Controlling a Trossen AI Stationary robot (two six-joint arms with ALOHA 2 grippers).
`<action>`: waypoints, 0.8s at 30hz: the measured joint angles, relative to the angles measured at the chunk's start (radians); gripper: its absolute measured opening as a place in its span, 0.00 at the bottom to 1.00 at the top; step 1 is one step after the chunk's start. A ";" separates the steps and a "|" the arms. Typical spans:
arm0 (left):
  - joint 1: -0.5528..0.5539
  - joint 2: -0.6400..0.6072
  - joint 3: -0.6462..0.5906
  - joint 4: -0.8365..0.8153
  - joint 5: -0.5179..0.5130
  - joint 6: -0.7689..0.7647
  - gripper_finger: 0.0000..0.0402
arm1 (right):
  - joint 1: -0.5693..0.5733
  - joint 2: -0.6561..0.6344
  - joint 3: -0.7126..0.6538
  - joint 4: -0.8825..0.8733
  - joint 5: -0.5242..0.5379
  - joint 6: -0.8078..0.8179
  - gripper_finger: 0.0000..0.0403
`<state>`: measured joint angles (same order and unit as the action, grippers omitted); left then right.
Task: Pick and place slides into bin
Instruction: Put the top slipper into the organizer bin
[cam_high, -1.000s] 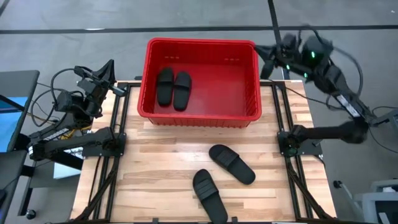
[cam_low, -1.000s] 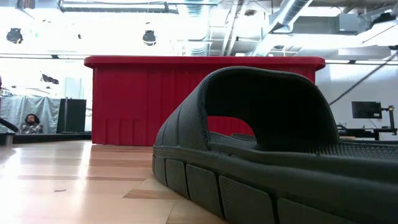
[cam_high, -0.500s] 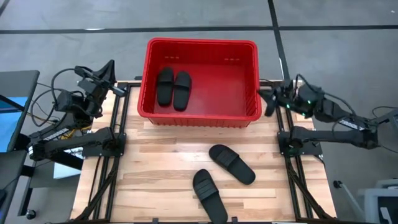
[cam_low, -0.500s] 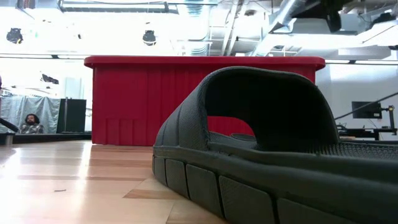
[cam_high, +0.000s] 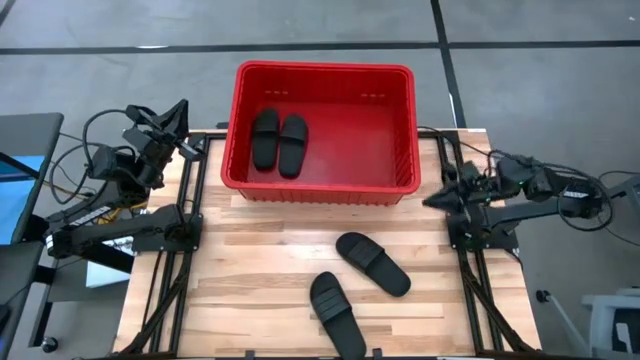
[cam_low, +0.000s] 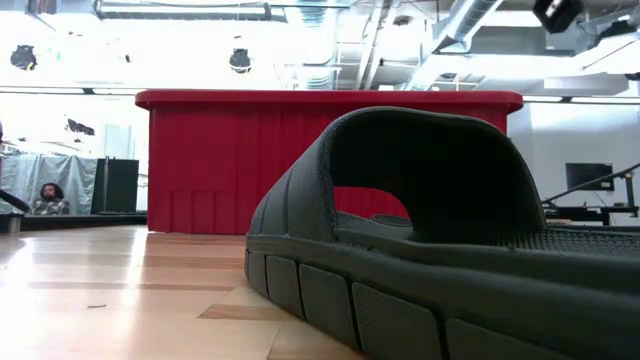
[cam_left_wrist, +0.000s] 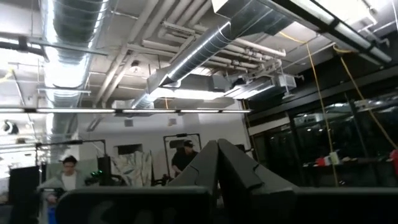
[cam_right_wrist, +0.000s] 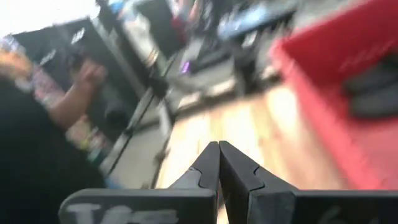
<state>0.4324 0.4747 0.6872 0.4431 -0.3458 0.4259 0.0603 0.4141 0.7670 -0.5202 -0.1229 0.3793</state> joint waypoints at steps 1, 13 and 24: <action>0.000 0.000 0.000 0.000 0.000 -0.012 0.00 | 0.012 0.000 0.000 -0.037 -0.024 0.021 0.00; 0.000 0.000 0.000 -0.008 -0.007 -0.066 0.00 | 0.097 0.028 -0.001 -0.448 -0.079 0.138 0.00; 0.000 0.000 0.000 -0.008 -0.008 -0.151 0.00 | 0.097 0.148 -0.005 -0.520 -0.062 0.226 0.00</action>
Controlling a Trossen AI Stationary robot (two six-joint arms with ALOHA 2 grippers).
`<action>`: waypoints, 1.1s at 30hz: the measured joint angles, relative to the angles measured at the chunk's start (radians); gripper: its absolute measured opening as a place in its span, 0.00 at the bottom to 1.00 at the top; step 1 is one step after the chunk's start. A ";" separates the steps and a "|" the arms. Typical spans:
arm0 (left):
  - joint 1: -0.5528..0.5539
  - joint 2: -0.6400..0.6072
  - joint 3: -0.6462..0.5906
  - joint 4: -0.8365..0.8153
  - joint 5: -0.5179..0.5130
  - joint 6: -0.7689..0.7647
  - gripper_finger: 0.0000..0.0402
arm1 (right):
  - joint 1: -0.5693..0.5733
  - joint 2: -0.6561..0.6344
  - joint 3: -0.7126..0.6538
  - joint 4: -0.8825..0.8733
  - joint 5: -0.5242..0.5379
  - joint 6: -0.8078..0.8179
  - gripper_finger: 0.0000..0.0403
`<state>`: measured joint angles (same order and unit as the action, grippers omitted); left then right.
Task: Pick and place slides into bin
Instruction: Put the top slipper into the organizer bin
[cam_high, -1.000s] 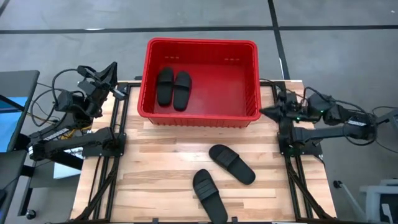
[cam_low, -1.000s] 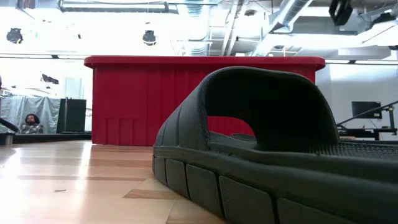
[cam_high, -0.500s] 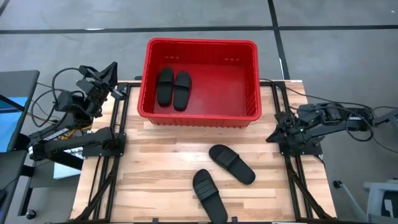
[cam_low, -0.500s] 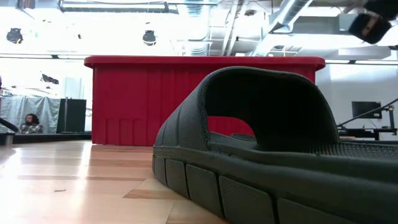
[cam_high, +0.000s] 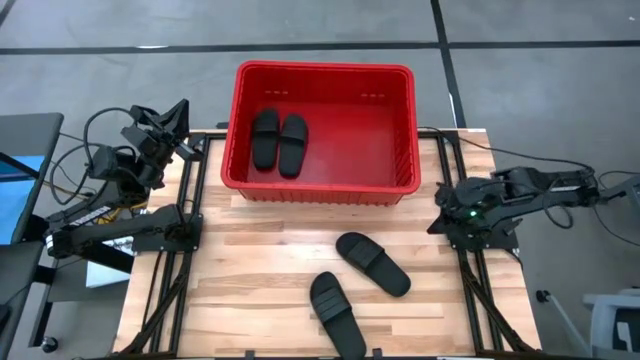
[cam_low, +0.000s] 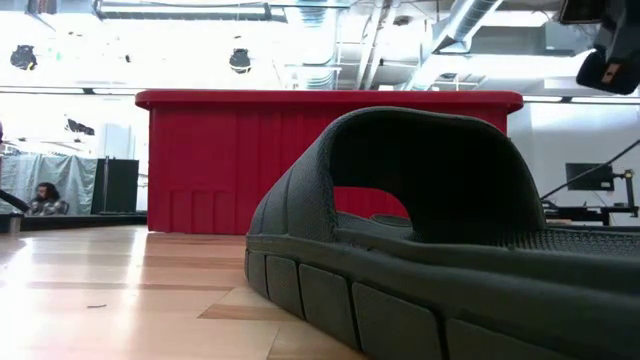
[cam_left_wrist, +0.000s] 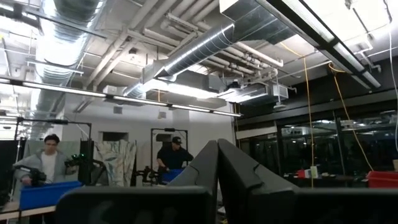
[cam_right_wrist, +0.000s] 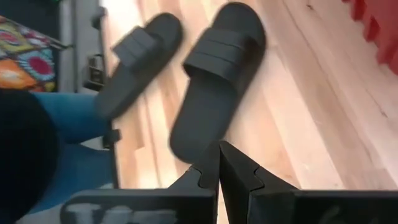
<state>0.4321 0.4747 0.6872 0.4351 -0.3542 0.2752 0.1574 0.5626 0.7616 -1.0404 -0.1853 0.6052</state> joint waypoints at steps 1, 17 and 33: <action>0.000 0.000 0.000 0.000 0.000 0.000 0.00 | 0.000 0.018 0.000 0.001 0.011 0.000 0.00; 0.000 0.000 0.000 -0.039 0.000 0.005 0.00 | 0.138 0.241 -0.001 0.113 0.178 -0.013 0.30; 0.000 0.000 0.000 -0.079 0.003 -0.008 0.00 | 0.346 0.668 0.000 0.329 0.400 0.129 0.38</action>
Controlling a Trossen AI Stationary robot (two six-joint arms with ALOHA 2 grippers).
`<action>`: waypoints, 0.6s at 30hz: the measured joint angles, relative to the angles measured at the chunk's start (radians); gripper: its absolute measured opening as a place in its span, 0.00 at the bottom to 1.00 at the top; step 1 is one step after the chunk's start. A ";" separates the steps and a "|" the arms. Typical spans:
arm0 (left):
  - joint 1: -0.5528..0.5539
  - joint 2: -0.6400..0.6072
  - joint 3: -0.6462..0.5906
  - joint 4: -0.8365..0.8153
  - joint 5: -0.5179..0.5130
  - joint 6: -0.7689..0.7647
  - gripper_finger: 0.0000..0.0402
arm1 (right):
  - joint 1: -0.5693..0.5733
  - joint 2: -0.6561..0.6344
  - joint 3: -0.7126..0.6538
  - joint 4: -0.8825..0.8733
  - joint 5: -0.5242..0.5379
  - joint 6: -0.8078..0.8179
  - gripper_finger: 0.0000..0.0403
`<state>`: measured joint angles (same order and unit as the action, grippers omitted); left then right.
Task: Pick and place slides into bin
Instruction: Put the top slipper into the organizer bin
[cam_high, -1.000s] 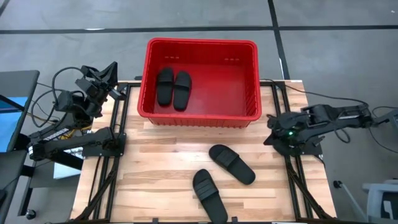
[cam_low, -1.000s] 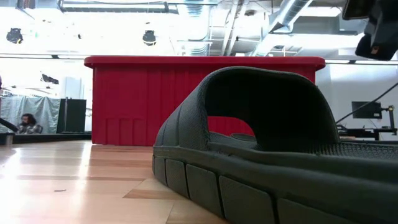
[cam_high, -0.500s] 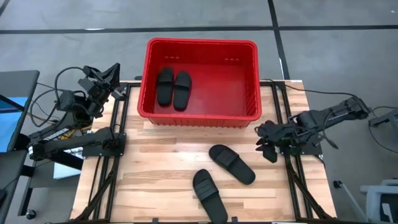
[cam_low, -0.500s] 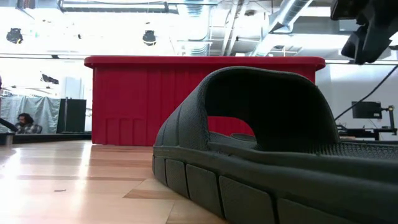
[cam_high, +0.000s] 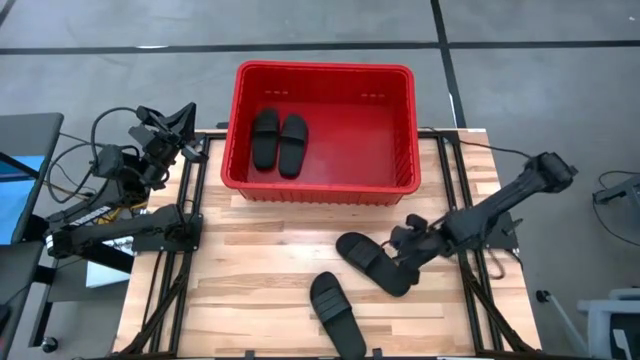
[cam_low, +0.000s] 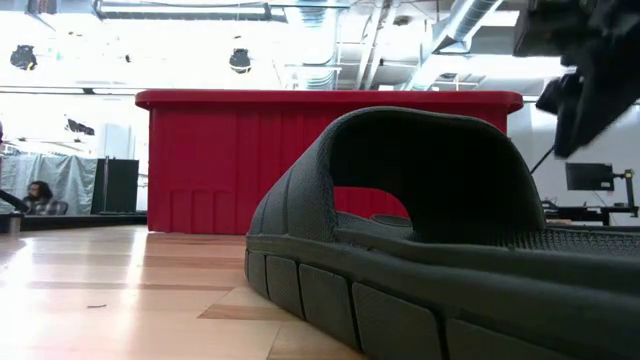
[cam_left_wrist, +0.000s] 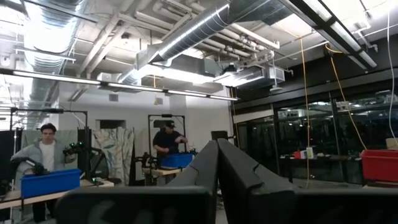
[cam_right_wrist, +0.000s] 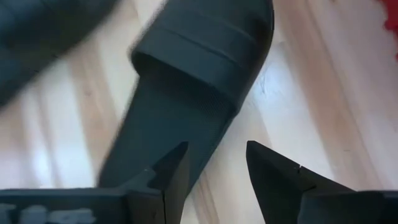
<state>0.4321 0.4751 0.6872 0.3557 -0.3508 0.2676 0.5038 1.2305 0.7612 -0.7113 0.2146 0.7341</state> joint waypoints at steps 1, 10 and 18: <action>0.000 0.000 0.000 0.000 0.000 0.000 0.00 | 0.000 0.031 0.000 0.010 0.000 0.000 0.38; 0.000 0.000 0.000 0.000 0.002 0.002 0.00 | -0.031 0.222 0.000 0.111 0.001 -0.008 0.34; 0.000 0.000 0.000 -0.005 0.002 0.002 0.00 | -0.086 0.263 0.000 0.164 0.009 -0.038 0.33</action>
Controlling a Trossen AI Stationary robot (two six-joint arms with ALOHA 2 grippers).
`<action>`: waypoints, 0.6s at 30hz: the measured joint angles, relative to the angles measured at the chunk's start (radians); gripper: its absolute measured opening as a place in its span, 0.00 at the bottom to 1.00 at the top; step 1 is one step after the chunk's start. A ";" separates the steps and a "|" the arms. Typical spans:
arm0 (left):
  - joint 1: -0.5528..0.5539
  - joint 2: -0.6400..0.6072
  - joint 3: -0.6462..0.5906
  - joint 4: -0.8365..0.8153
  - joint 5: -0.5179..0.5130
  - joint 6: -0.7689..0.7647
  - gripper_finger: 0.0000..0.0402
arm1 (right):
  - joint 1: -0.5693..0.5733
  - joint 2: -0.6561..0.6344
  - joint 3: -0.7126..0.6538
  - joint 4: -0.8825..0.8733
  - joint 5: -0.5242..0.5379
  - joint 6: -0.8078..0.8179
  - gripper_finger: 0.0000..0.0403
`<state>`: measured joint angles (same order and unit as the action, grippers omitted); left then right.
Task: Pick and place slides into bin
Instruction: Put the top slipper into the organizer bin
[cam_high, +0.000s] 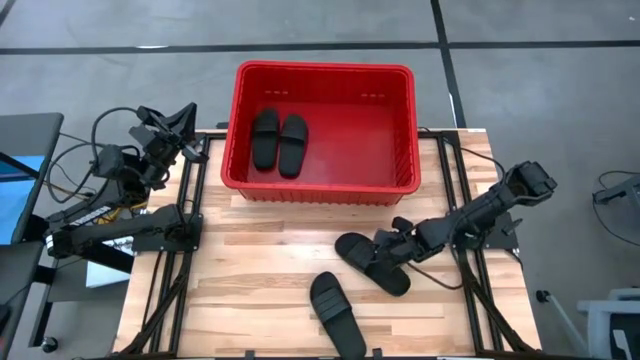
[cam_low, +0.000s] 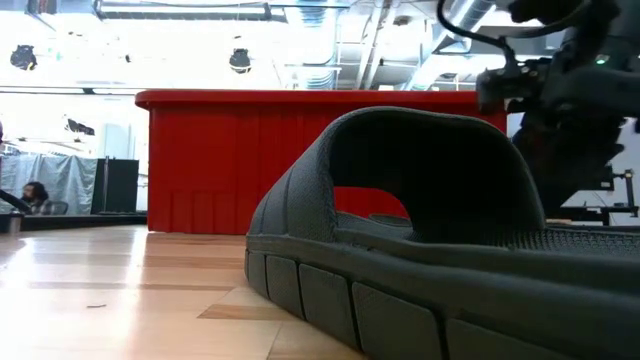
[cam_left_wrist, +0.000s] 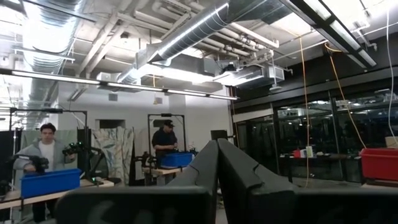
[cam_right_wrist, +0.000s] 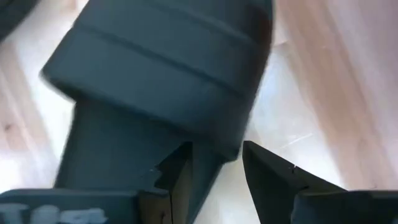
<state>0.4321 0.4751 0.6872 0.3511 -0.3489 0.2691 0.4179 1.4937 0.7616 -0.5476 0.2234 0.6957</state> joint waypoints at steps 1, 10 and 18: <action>0.000 0.000 0.000 -0.002 0.000 0.000 0.00 | -0.007 0.000 0.000 0.001 0.009 -0.004 0.34; 0.000 0.000 0.000 -0.005 0.002 -0.001 0.00 | -0.063 -0.001 0.000 0.019 0.040 -0.040 0.33; 0.000 0.000 0.000 -0.006 0.003 -0.002 0.00 | -0.116 -0.001 0.000 0.087 -0.010 -0.047 0.04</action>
<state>0.4322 0.4751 0.6872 0.3451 -0.3454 0.2676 0.3019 1.4929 0.7616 -0.4606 0.2136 0.6487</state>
